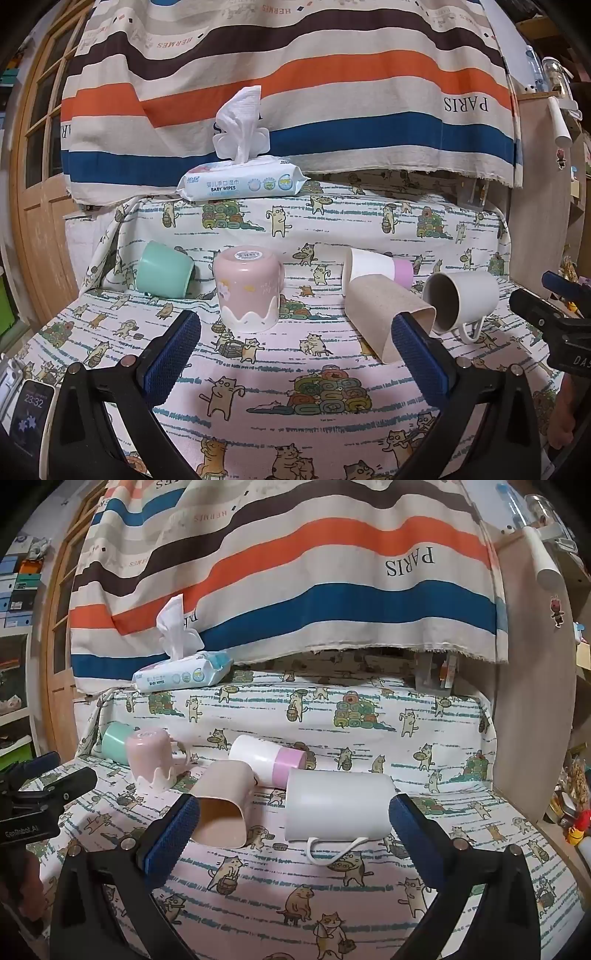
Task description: Flip cup upside down
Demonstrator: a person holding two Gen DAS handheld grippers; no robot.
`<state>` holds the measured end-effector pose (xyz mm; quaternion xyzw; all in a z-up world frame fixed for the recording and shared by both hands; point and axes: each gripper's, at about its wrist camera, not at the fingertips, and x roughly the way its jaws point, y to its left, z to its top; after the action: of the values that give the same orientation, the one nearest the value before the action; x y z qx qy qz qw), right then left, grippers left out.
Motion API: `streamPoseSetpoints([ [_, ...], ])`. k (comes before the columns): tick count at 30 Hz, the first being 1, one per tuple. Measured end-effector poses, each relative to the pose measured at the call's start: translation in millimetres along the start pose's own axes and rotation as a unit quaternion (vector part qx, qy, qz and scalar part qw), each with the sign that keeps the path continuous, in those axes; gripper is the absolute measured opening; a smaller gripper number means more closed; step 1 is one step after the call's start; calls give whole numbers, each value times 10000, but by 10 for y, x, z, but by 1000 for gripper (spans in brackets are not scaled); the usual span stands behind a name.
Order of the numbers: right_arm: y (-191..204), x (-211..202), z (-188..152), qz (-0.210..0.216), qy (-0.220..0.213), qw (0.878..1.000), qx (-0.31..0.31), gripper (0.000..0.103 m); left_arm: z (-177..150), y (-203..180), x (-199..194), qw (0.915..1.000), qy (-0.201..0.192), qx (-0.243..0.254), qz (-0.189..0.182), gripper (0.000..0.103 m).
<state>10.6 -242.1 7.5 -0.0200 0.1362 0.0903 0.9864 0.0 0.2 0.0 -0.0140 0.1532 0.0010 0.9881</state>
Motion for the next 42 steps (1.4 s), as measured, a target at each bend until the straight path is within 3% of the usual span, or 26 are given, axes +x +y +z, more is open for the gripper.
streamPoseSetpoints([
  [42, -9, -1, 4, -96, 41, 9999, -32, 103, 0, 2, 0, 10000, 19, -8, 10, 103],
])
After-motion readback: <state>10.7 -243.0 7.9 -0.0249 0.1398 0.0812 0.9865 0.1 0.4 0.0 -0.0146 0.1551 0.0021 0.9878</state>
